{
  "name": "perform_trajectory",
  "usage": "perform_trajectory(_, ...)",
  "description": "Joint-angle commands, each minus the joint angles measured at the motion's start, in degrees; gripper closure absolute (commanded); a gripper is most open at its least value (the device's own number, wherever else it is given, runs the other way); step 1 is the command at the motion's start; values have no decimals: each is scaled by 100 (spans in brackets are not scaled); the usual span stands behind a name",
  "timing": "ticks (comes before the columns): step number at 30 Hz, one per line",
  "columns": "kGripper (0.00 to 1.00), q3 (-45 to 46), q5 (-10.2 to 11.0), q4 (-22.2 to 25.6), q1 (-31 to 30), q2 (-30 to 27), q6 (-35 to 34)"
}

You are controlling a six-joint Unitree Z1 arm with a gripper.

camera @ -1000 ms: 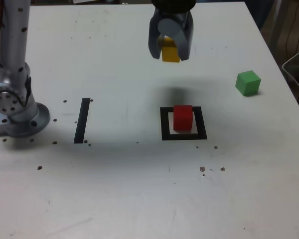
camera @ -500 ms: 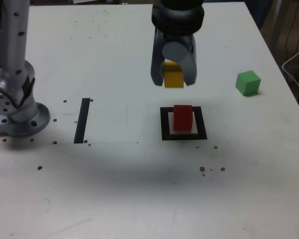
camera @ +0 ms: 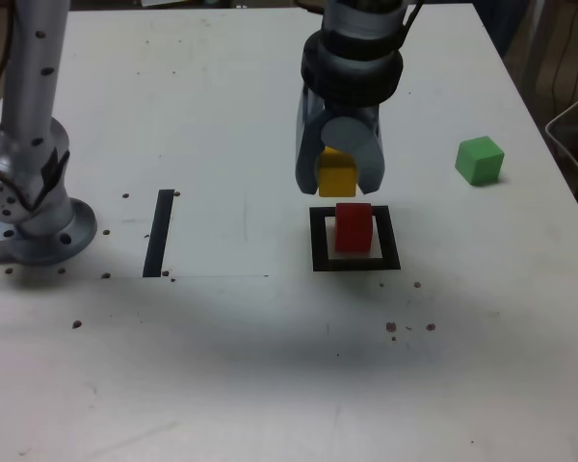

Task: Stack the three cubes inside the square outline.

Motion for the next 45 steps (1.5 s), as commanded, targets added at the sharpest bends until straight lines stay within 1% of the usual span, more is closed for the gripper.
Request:
perform_trajectory(1, 74, 19, 3, -57, -125, 22, -142)
perform_trajectory(9, 73, -51, -17, -115, -309, 106, -280)
perform_trajectory(26, 73, -121, 9, -264, -310, 335, -280)
perform_trajectory(34, 72, -88, 21, -275, -277, 341, -277)
perform_trajectory(38, 69, -25, 21, -310, -260, 358, -273)
perform_trajectory(41, 61, 32, 13, -339, -242, 364, -257)
perform_trajectory(43, 51, 48, -2, -355, -228, 359, -217)
perform_trajectory(45, 38, 50, -26, -372, -211, 351, -159)
